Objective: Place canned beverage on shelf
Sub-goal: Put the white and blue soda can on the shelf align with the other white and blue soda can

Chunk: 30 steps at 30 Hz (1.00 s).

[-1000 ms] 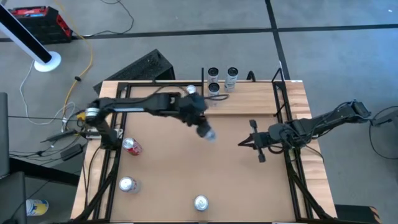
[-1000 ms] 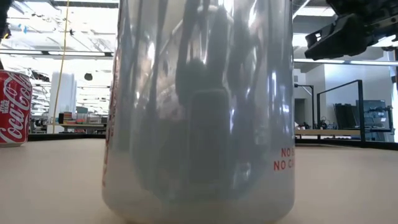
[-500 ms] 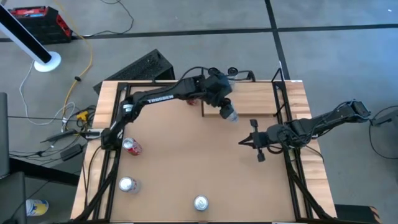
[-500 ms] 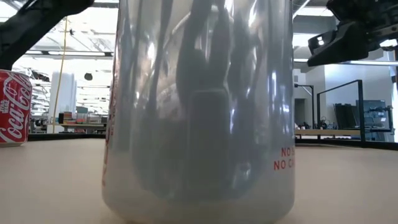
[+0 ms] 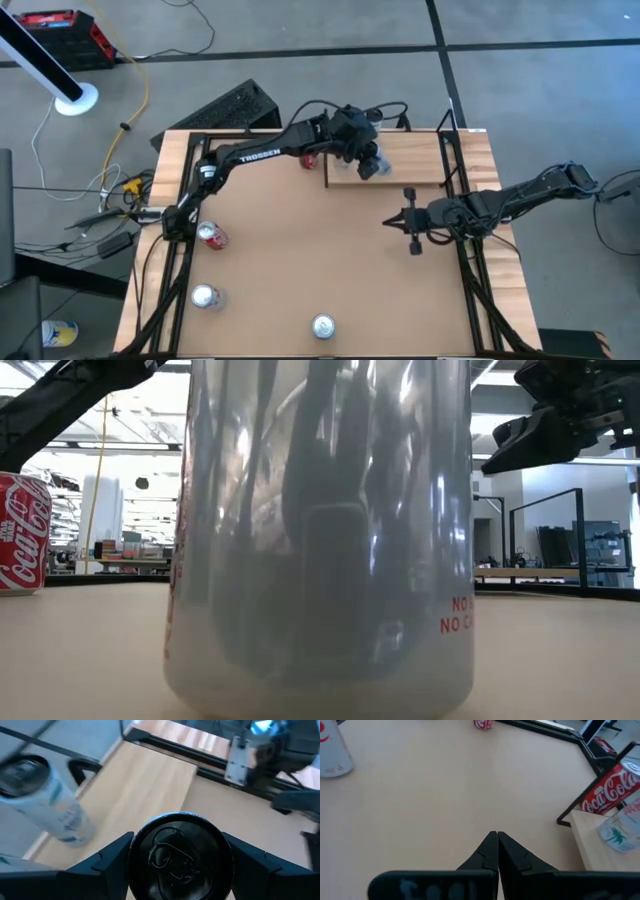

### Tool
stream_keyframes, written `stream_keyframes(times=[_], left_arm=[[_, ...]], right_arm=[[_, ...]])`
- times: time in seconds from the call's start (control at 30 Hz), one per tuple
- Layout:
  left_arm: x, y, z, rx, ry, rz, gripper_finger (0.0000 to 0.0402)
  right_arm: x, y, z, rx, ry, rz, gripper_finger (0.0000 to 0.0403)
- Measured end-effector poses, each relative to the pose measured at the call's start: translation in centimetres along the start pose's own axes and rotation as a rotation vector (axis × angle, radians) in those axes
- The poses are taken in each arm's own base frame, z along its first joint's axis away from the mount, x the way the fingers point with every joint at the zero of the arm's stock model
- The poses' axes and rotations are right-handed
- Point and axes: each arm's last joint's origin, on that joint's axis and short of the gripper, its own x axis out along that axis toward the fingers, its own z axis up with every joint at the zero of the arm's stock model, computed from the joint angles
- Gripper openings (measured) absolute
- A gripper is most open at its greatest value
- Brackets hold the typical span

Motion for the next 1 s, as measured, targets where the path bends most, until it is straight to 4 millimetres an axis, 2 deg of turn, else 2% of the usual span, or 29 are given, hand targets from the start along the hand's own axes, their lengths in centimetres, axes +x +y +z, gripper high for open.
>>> stream_keyframes(times=[0.23,0.43,0.57,0.7,0.87,1.0], left_arm=[[0.4,1.0,-0.6,0.078,0.021,0.118,0.024],[0.5,1.6,-0.4,0.071,0.014,0.102,0.024],[0.5,1.9,-0.4,0.073,0.018,0.08,0.024],[0.5,2.0,-0.5,0.074,0.023,0.085,0.024],[0.5,1.9,-0.6,0.075,0.039,0.084,0.024],[0.5,2.0,-0.8,0.077,0.06,0.085,0.024]], right_arm=[[0.1,-0.7,-0.1,0.053,0.014,-0.097,0.0024],[0.4,-1.9,-1.3,0.103,0.068,-0.268,0.0024],[0.5,-3.0,-1.3,0.156,0.058,-0.331,0.0024],[0.6,-4.3,-1.5,0.258,0.053,-0.476,0.0024],[1.7,-5.8,-2.4,0.329,0.117,-0.603,0.0021],[3.3,-7.1,-2.8,0.381,0.041,-0.714,0.0024]])
